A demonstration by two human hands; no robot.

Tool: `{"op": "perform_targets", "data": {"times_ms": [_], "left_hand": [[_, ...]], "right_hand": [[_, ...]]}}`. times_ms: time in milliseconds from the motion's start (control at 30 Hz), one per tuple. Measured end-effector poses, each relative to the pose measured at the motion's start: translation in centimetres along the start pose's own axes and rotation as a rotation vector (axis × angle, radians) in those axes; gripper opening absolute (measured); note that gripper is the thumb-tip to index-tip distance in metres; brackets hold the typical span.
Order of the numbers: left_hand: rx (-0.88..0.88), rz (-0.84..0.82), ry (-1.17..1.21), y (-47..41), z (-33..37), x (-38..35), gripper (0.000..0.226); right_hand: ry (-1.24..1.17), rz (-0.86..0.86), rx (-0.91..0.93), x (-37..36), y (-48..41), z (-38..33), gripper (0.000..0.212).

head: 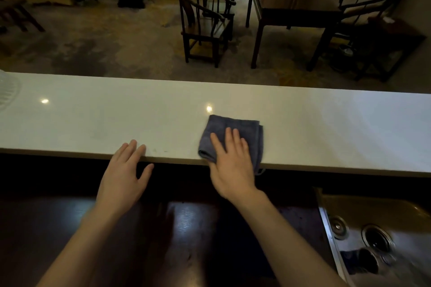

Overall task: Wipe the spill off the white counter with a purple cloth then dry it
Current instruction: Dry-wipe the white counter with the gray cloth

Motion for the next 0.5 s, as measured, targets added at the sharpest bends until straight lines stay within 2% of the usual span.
{"op": "perform_targets", "data": {"times_ms": [233,367,500], "left_hand": [[0.014,-0.029,-0.019,-0.1,-0.1,-0.4,0.059],[0.028,-0.014,-0.016,-0.1,-0.1,-0.3,0.059],[0.032,0.005,-0.031,-0.1,0.0,-0.2,0.052]], "right_hand": [[-0.018,-0.102,0.306,-2.3,-2.9,-9.5,0.065],[0.006,-0.12,0.427,-2.4,-3.6,-9.7,0.061],[0.031,-0.132,0.521,-1.8,-3.6,-7.6,0.067]]}}
Point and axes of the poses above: each hand's wrist, its own y-axis away from the middle knuckle, its own x-axis out of the back of the hand, z = x × y, the point moved 7 cm from there along -y, towards the middle knuckle, and after that the axes turned 8 degrees about y, right-handed, at the moved point
